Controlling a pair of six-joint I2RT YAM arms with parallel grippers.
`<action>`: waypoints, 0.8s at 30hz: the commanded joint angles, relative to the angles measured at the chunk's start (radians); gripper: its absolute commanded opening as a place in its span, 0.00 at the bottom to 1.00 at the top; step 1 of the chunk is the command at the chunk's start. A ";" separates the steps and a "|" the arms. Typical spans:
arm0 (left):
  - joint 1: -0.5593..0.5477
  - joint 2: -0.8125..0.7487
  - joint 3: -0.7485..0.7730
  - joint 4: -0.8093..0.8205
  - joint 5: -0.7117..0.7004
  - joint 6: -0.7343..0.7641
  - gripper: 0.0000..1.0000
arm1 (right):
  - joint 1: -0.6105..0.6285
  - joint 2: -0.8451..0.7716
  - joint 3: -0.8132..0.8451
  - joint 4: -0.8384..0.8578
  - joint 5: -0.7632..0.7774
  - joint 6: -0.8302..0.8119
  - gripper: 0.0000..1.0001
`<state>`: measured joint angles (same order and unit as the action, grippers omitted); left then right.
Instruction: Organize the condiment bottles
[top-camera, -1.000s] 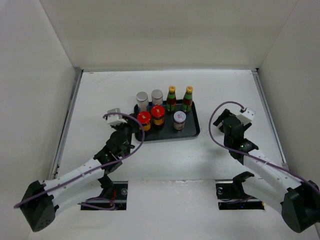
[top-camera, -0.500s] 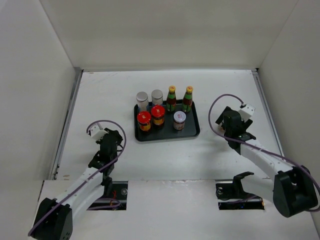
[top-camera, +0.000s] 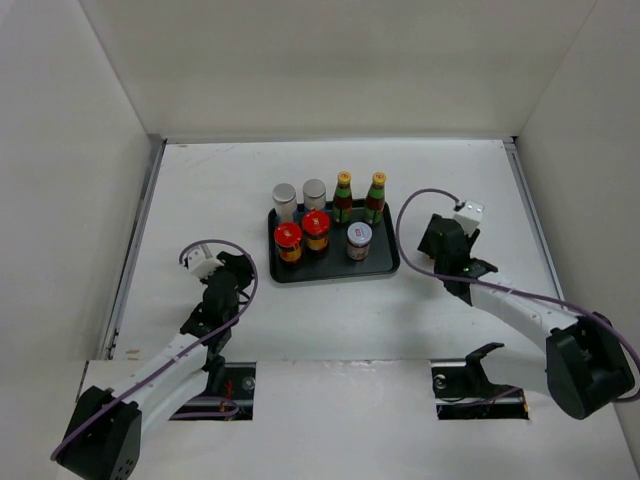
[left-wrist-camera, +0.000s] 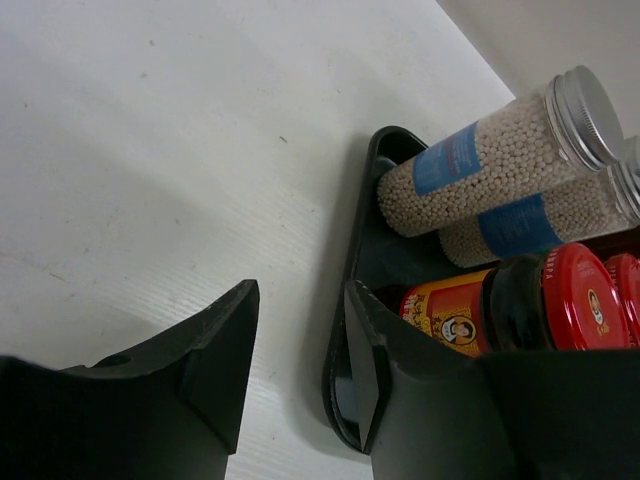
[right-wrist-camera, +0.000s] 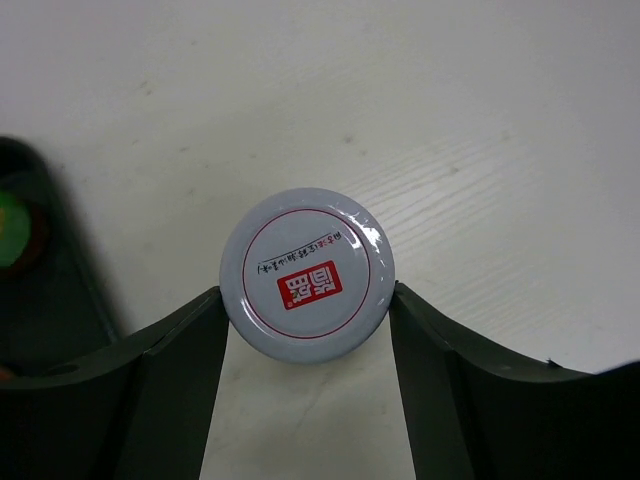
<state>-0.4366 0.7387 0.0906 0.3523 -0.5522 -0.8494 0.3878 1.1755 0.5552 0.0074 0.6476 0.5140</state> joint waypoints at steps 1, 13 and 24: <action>-0.007 0.021 -0.008 0.079 -0.003 -0.013 0.39 | 0.104 -0.042 0.124 0.144 0.026 -0.071 0.47; -0.004 0.028 -0.008 0.091 -0.006 -0.010 0.46 | 0.280 0.120 0.233 0.235 0.000 -0.060 0.47; -0.004 0.011 -0.015 0.096 0.000 -0.010 0.55 | 0.323 0.318 0.301 0.338 -0.057 -0.035 0.48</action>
<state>-0.4400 0.7631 0.0902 0.3920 -0.5522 -0.8528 0.6968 1.4834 0.7822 0.1696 0.5907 0.4641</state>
